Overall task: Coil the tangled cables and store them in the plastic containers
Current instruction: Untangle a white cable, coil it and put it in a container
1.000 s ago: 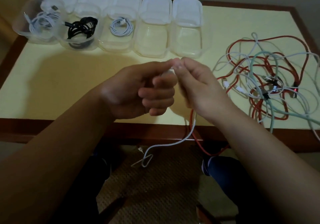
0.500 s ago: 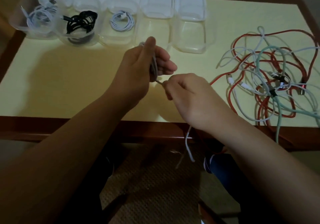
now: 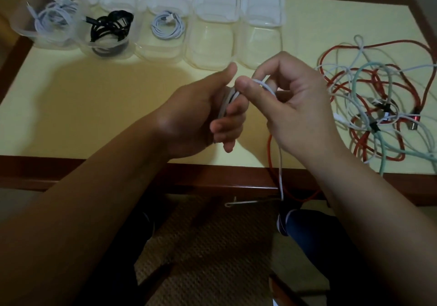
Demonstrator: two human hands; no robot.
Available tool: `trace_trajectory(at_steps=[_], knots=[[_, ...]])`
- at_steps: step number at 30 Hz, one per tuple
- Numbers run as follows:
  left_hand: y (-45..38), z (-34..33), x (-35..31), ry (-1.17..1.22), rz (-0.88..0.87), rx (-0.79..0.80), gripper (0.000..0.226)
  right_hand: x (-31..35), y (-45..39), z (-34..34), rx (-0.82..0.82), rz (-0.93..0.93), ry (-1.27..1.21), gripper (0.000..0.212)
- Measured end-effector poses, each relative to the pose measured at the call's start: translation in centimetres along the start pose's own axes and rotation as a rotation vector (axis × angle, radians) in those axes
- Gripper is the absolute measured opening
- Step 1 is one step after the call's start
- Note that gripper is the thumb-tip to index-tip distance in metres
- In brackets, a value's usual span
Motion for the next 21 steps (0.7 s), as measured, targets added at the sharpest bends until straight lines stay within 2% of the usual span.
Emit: trace_trajectory(at_steps=[3,7,10,12,14,16,19,21], knots=[[0.4,-0.5,-0.5,0.178,-0.004,0.102,0.059,-1.8,-0.1,-1.8,0.059,-0.102,-0.218,0.021],[0.3,-0.6,-0.7,0.477,-0.072,0.075,0.055,-3.2,0.8,-4.4,0.056,-0.282,-0.478,0.022],[0.1,-0.1,-0.5,0.699,-0.167,-0.056,0.054,-4.4,0.8,-5.2,0.111,-0.353,-0.369,0.023],[0.1,0.9,-0.6,0.766,-0.237,-0.196,0.047,-5.3,0.7,-5.7,0.195,-0.361,-0.218,0.035],[0.3,2.3,-0.8,0.744,-0.303,-0.388,0.044,-5.6,1.3,-6.4,0.297,-0.403,-0.089,0.044],[0.4,3.1,-0.7,0.679,-0.327,-0.529,0.042,-5.3,1.8,-6.3,0.365,-0.413,0.049,0.037],[0.2,3.8,-0.5,0.5,-0.333,-0.614,0.042,-3.6,1.9,-5.4,0.407,-0.392,0.217,0.038],[0.3,4.9,-0.9,0.261,-0.36,-0.681,0.047,-2.4,2.1,-5.0,0.443,-0.401,0.247,0.038]])
Point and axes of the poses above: each hand's wrist, its own y-axis away from the middle knuckle, its own z-axis out of the back of the hand, x = y × z, the point moved 7 cm from there along -y, towards the middle knuckle, and after that the axes turned 5 degrees about -y, right-handed, at the moved point
